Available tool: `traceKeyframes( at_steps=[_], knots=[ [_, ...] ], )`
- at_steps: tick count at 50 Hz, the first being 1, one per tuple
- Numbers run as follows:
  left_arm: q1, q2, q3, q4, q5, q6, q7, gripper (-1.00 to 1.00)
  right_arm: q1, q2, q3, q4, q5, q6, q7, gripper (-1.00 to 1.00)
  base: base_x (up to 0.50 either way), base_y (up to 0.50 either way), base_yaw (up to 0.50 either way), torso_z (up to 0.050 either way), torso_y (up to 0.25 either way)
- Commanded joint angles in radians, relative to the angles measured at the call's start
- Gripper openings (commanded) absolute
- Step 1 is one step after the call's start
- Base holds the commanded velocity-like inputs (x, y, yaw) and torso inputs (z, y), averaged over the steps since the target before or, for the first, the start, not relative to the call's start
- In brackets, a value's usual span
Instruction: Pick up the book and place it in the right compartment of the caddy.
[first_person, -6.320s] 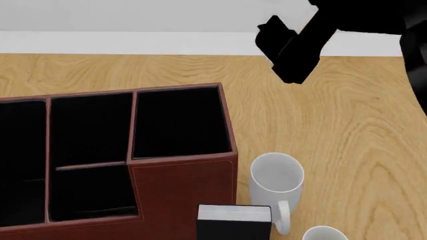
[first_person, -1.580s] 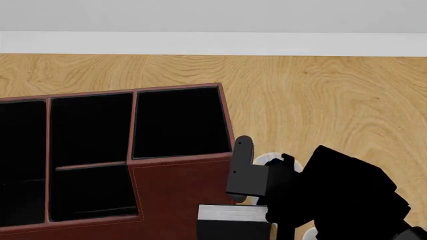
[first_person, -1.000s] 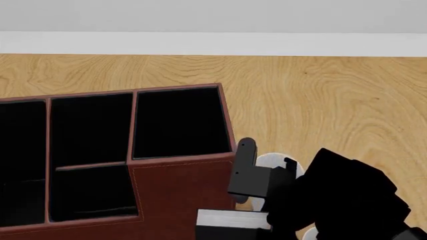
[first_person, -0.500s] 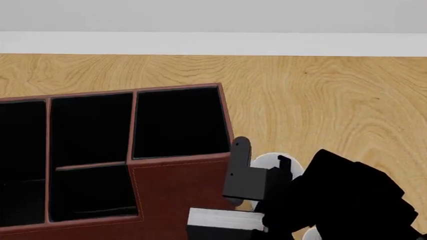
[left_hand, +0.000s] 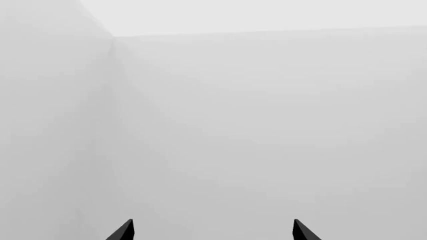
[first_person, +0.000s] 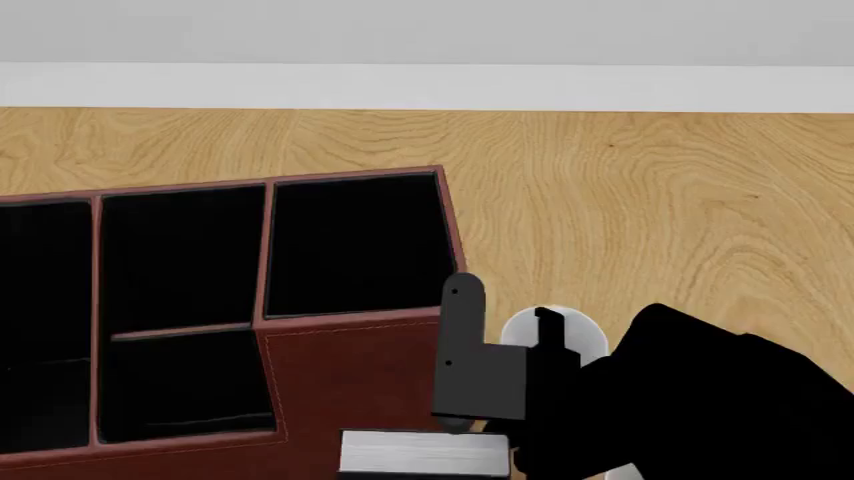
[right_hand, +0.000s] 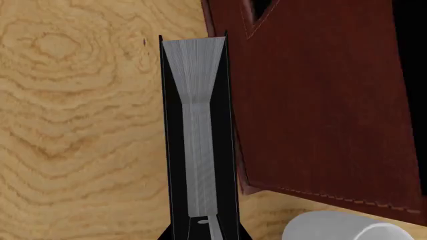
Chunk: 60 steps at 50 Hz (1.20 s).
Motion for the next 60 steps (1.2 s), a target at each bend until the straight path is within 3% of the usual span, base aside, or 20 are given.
traceKeyframes(
  at_steps=[1,21,33,47,60],
  knots=[
    [-0.004,-0.008,0.000,0.003,-0.014,0.004,-0.012,1.00,0.023,0.044,0.019,-0.128,0.008,0.000,-0.003,-1.00,0.00,0.00,0.00,0.000,0.000],
    [0.030,-0.005,0.007,-0.002,0.023,0.040,0.006,1.00,0.129,0.070,0.252,-0.271,0.277,0.106,0.011,-1.00,0.00,0.00,0.00,0.000,0.001],
    [0.042,-0.009,0.000,0.003,0.011,0.052,0.000,1.00,0.192,0.014,0.392,-0.266,0.460,0.170,0.036,-1.00,0.00,0.00,0.00,0.000,0.001],
    [0.033,-0.029,-0.006,0.003,-0.010,0.054,-0.016,1.00,0.271,-0.081,0.451,-0.135,0.417,0.125,0.103,-1.00,0.00,0.00,0.00,0.000,0.001],
    [0.021,-0.046,-0.015,0.006,-0.043,0.056,-0.037,1.00,0.552,-0.259,0.392,0.251,0.248,0.059,-0.004,-1.00,0.00,0.00,0.00,0.000,0.001]
  ],
)
